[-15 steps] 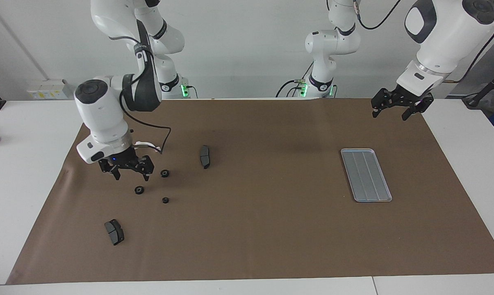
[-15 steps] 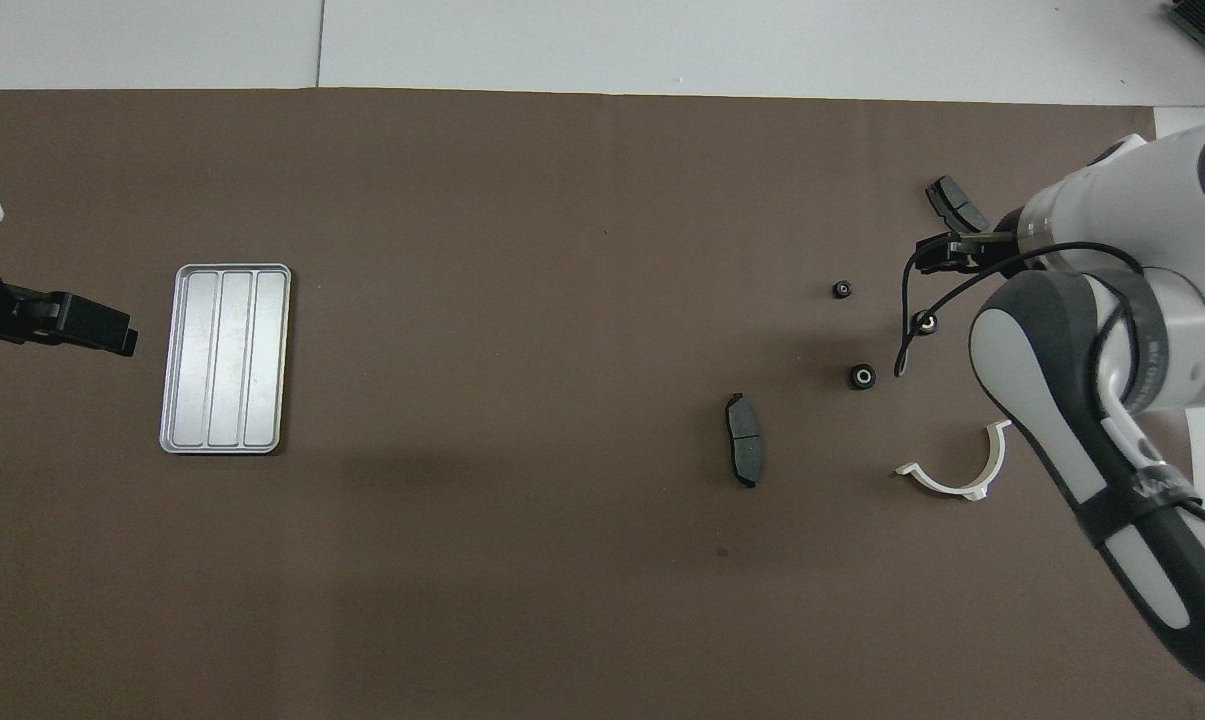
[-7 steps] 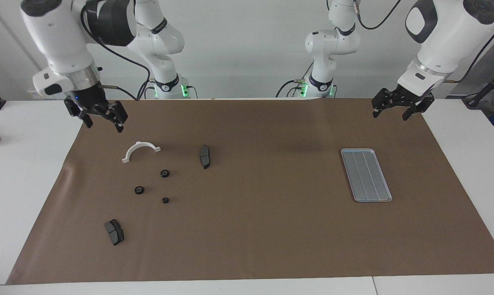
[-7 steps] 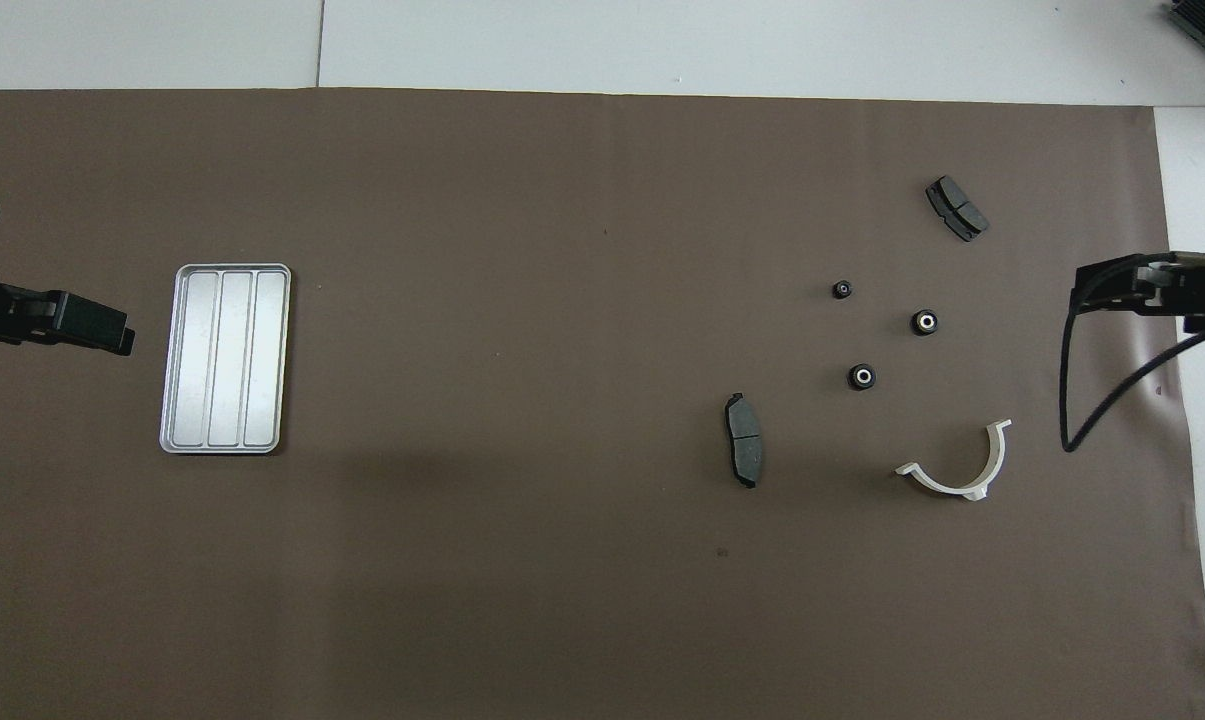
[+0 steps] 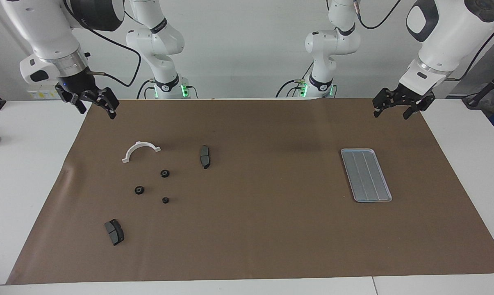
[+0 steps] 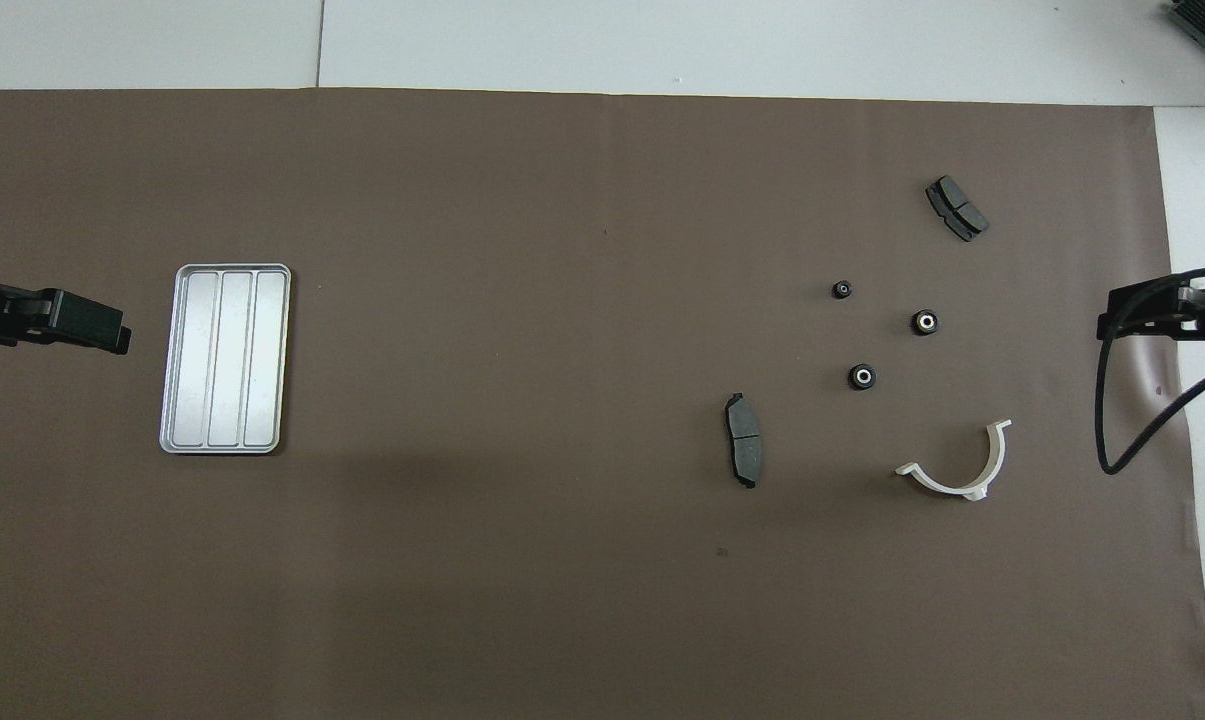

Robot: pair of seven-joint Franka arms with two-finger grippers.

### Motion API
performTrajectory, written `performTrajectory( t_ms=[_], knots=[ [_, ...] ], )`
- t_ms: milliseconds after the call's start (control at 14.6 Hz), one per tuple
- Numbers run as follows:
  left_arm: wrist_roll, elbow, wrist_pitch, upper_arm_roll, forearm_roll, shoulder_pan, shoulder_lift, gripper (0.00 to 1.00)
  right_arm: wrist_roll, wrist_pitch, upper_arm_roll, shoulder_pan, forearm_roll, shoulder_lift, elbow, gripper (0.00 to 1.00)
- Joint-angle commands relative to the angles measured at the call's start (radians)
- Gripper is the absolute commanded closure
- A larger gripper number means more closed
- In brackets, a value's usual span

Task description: Place bearing gear from tray to pile

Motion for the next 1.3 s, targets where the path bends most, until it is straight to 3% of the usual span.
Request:
performTrajectory(
  t_ms=[0,68,205,342,683,1230],
  knots=[
    [-0.013,-0.007,-0.004,0.012,-0.009,-0.013,-0.016,0.0,-0.041,-0.003,0.006,-0.005,0.025,-0.009,-0.008,0.0],
    [-0.013,-0.007,-0.004,0.012,-0.009,-0.013,-0.016,0.0,-0.057,-0.002,-0.001,0.01,0.025,-0.008,-0.01,0.0],
    [-0.013,-0.007,-0.004,0.012,-0.009,-0.013,-0.016,0.0,-0.055,-0.011,-0.091,0.108,0.02,-0.011,-0.01,0.0],
    [-0.016,-0.007,0.002,0.012,-0.007,-0.013,-0.016,0.0,-0.06,-0.006,-0.095,0.098,0.016,-0.009,-0.008,0.0],
    [-0.011,-0.001,0.006,0.012,0.012,-0.011,-0.016,0.0,-0.075,-0.015,0.015,-0.002,0.01,-0.009,-0.01,0.0],
    [-0.011,-0.011,0.002,0.011,0.023,-0.013,-0.024,0.0,-0.068,-0.081,0.019,0.019,-0.009,0.002,0.042,0.0]
  ],
)
